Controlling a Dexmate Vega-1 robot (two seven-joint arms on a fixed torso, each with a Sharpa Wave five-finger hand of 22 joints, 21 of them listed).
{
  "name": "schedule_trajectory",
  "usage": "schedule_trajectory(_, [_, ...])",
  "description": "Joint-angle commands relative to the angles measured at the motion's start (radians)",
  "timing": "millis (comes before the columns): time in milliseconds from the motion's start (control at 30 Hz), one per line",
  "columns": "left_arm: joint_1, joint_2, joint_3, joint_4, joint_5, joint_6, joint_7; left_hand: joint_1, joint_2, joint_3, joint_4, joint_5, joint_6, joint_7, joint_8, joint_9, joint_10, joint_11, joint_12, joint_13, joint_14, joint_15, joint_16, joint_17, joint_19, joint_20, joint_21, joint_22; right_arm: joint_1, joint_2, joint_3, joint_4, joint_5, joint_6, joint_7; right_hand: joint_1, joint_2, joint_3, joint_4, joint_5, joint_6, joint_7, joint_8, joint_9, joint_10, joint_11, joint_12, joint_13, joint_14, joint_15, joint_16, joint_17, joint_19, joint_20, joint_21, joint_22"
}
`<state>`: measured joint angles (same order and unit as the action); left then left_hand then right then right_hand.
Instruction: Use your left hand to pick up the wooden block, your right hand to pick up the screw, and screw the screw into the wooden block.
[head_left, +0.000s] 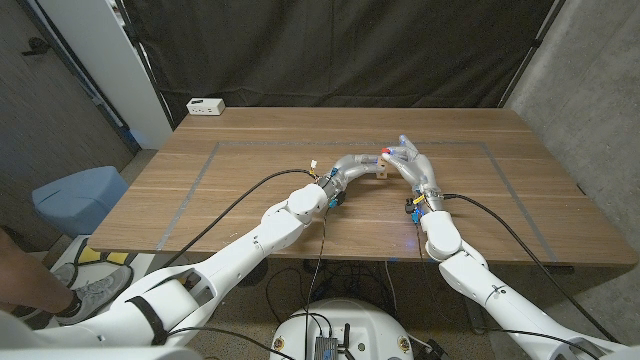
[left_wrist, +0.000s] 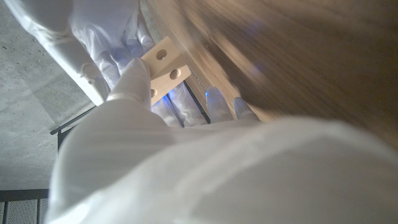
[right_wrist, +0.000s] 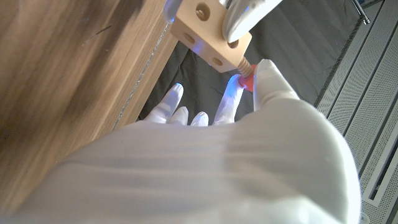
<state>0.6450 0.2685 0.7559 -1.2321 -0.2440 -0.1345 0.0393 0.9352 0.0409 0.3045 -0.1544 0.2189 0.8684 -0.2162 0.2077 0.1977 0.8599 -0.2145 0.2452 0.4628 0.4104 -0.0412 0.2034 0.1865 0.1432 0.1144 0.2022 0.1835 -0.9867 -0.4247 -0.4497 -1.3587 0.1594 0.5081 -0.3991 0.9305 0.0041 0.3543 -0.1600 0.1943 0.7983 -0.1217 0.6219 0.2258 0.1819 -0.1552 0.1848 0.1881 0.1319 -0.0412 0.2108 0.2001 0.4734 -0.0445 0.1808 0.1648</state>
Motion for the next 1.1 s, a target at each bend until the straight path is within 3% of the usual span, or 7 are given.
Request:
schedule_trajectory(33, [0.000,0.000,0.003,-0.005,0.003,0.002,0.001,0.002,0.010,0.002,0.005,0.003,0.038,0.029,0.009,0.002,0.009,-0.003,0.001,0.025,0.010,-0.060,-0.001,0.001,0.003,0.002,0.008,0.003,-0.001,-0.004,0.000,0.001,0.000,0.007,0.004,0.007,0.005,-0.006,0.002,0.008,0.006,-0.002,0.005,0.005,-0.001,-0.001,0.005,0.002,-0.005,-0.052,0.001,0.002,-0.005,-0.024,0.006,0.003])
schedule_trajectory(1100, [0.001,0.000,0.005,-0.014,0.004,0.014,0.002,0.003,0.011,0.001,0.004,0.004,0.038,0.030,0.008,0.002,0.009,-0.003,0.000,0.027,0.010,-0.058,-0.001,0.001,0.004,0.000,0.008,0.003,-0.002,-0.001,0.002,0.012,0.008,0.015,0.012,0.006,0.005,-0.010,0.002,0.008,0.012,-0.002,0.007,0.003,-0.002,-0.005,0.005,0.002,-0.006,-0.051,0.001,0.002,-0.007,-0.020,0.007,0.003])
